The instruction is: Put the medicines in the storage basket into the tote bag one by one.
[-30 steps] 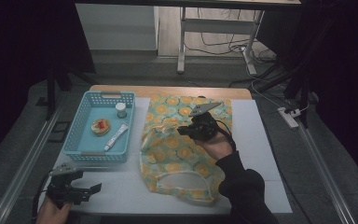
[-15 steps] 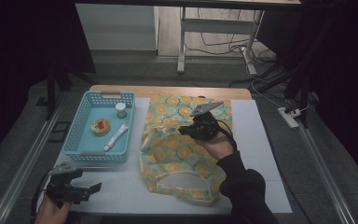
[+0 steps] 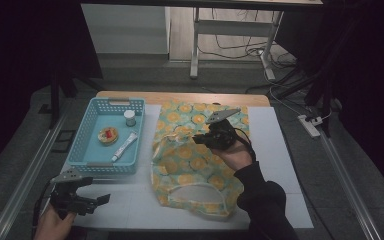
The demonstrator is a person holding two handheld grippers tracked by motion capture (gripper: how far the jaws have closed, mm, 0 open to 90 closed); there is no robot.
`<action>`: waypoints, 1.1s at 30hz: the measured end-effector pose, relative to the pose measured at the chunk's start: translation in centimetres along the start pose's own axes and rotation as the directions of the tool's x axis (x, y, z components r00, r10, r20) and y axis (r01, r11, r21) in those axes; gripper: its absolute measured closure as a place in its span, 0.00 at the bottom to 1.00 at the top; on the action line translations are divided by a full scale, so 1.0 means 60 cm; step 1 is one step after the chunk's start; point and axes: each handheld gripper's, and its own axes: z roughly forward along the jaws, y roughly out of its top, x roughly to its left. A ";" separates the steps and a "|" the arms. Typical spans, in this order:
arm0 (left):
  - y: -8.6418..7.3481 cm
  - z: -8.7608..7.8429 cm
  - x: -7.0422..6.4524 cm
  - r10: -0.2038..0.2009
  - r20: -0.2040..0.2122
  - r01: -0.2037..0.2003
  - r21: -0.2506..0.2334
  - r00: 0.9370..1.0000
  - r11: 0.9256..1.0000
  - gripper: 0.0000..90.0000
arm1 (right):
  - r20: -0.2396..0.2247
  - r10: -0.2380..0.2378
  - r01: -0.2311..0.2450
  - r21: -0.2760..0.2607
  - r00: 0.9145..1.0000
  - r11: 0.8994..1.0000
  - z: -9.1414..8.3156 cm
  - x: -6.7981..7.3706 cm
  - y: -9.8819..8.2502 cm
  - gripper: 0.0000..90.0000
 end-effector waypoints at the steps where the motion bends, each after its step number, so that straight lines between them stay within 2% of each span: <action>1: 0.001 0.000 0.000 0.004 -0.005 -0.004 -0.002 1.000 1.000 0.00 | 0.001 -0.001 0.001 0.001 1.000 1.000 0.000 0.000 0.000 1.00; 9: 0.013 -0.012 0.006 -0.007 0.019 0.007 -0.028 1.000 1.000 0.00 | 0.002 0.010 -0.010 -0.001 1.000 1.000 -0.002 -0.004 -0.002 1.00; 13: 0.027 -0.021 0.011 -0.006 0.013 0.007 -0.037 1.000 0.999 0.00 | -0.003 0.015 -0.015 0.004 1.000 1.000 0.001 -0.004 -0.003 1.00; 18: 0.049 -0.019 0.016 0.007 0.057 -0.005 -0.039 0.998 0.999 0.00 | -0.008 0.013 -0.013 0.006 1.000 1.000 0.004 -0.003 -0.002 1.00; 25: 0.066 -0.007 0.021 0.000 0.044 0.002 -0.048 0.999 0.999 0.00 | -0.002 0.011 -0.011 -0.003 1.000 1.000 -0.001 -0.003 -0.002 1.00; 29: 0.078 -0.006 0.027 -0.015 0.007 0.015 -0.050 1.000 0.999 0.01 | -0.003 0.010 -0.010 -0.003 1.000 1.000 0.000 -0.003 -0.002 1.00; 33: 0.093 -0.002 0.034 -0.013 -0.028 0.012 -0.050 1.000 0.999 0.01 | -0.004 0.009 -0.010 -0.001 1.000 1.000 0.001 -0.004 -0.002 1.00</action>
